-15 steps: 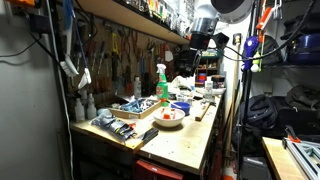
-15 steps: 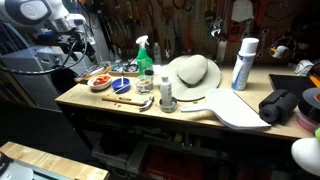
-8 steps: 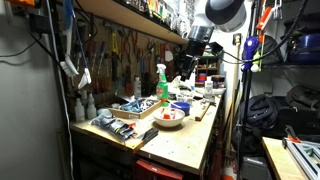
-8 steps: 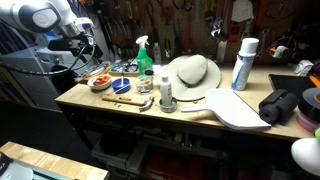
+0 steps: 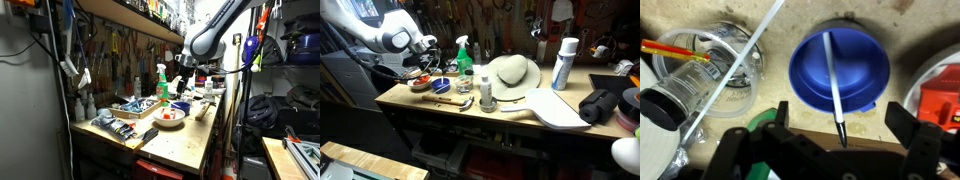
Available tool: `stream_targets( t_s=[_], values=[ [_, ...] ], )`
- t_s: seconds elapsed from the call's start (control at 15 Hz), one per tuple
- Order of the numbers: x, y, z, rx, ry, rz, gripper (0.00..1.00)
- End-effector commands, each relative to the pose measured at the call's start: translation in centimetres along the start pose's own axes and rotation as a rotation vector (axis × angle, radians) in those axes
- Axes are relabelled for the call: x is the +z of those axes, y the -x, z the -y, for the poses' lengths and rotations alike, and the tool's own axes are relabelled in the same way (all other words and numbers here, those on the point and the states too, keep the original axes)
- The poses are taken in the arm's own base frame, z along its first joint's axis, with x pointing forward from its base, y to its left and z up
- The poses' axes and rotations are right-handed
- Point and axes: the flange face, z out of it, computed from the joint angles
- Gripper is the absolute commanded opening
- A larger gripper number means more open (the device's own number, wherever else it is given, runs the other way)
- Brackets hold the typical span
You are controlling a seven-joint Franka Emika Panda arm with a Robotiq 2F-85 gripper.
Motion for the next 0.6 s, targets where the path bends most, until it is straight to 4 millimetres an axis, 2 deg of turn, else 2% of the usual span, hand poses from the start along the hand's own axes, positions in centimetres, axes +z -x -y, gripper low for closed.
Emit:
stream_targets(
  t_s=[0.0, 0.07, 0.33, 0.47, 0.53],
  values=[
    [2.4, -1.0, -1.2, -0.027, 0.026, 0.051, 0.73],
    [2.6, -1.1, -1.3, -0.037, 0.020, 0.065, 0.71],
    [2.6, -1.2, -0.5, -0.073, -0.023, 0.116, 0.38],
    [2.6, -1.2, -0.2, -0.097, -0.032, 0.146, 0.26],
    [2.7, -1.2, -0.1, -0.098, -0.032, 0.158, 0.26]
  ],
)
